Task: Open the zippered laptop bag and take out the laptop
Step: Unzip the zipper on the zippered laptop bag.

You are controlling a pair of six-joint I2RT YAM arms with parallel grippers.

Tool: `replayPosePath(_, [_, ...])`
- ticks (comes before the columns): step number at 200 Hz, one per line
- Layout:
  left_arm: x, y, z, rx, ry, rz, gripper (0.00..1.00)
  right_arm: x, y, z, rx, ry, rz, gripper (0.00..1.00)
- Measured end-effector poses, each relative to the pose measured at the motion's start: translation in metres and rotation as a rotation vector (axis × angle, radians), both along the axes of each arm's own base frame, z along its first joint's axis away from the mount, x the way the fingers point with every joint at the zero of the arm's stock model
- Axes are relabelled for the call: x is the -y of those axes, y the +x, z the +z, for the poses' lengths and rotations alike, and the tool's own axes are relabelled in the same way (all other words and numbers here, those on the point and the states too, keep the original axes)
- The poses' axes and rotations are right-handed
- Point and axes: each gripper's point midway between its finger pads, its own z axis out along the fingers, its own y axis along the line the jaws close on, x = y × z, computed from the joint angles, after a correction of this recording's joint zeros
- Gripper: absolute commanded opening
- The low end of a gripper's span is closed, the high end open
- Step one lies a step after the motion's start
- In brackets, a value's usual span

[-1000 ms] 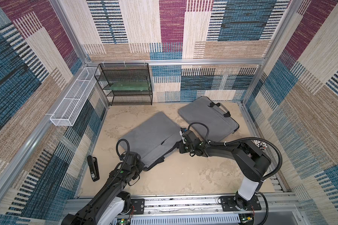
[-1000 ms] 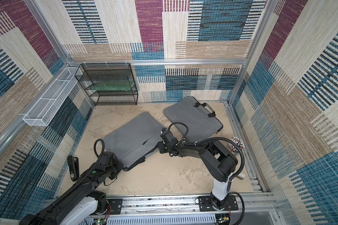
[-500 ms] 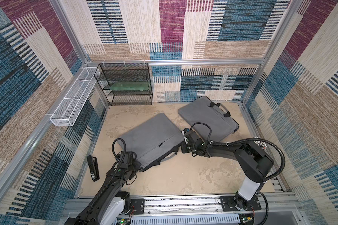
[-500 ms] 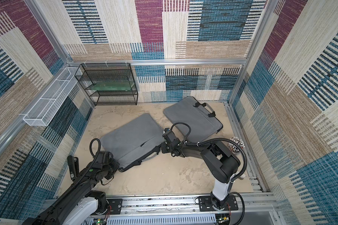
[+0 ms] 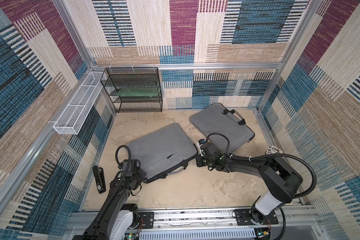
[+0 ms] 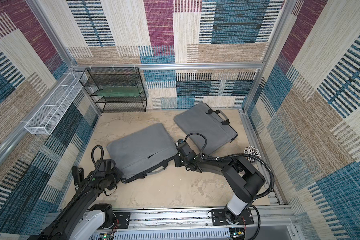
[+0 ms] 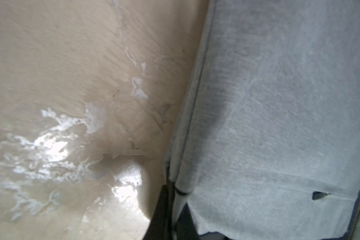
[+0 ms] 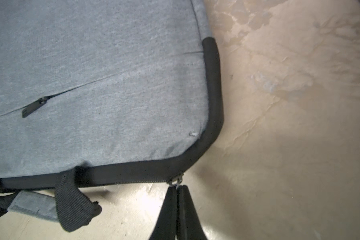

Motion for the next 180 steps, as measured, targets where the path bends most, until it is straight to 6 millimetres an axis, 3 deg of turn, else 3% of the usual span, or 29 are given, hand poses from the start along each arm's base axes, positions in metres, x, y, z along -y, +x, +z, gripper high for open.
replayPosePath(88, [-0.011, 0.005, -0.002, -0.029, 0.029, 0.002, 0.00, -0.007, -0.015, -0.006, -0.030, -0.011, 0.045, 0.00])
replayPosePath(180, [-0.025, 0.040, 0.013, -0.037, 0.081, -0.023, 0.00, -0.018, -0.023, -0.021, -0.075, 0.001, 0.080, 0.00])
